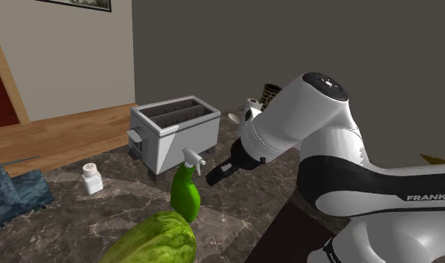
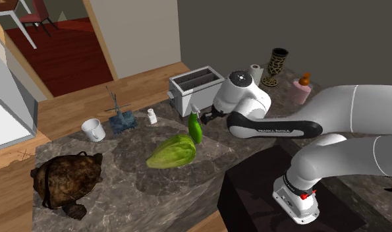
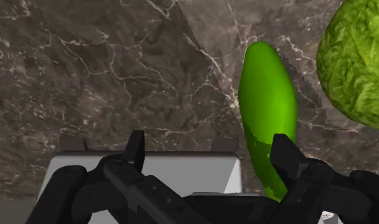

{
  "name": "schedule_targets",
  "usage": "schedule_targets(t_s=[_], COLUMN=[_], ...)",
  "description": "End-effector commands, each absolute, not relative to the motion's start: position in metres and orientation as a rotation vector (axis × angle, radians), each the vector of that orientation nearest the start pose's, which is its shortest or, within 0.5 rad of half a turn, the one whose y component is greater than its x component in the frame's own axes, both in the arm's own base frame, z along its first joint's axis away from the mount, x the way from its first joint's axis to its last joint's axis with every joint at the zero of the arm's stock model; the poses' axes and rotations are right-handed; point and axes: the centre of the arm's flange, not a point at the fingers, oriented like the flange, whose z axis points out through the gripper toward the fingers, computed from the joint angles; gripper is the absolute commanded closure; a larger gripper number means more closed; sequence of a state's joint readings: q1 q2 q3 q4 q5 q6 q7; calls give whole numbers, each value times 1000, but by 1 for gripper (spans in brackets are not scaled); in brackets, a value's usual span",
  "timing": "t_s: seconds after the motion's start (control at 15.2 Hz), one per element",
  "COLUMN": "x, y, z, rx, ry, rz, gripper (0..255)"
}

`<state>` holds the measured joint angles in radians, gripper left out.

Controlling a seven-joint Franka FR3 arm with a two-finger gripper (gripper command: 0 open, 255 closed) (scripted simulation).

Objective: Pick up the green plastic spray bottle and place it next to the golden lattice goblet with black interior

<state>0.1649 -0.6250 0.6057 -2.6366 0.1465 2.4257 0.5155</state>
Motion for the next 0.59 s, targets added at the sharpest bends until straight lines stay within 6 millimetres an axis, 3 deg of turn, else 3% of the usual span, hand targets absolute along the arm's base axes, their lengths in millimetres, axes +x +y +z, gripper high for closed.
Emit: schedule_targets(t_s=[0.0,0.26,0.53], x=[285,282,291], y=[304,345,347], z=[429,404,385], rx=[-3047,-3010,-3010], ry=[-211,-254,-254], rz=[-659,-717,-717], gripper=[0,0,0])
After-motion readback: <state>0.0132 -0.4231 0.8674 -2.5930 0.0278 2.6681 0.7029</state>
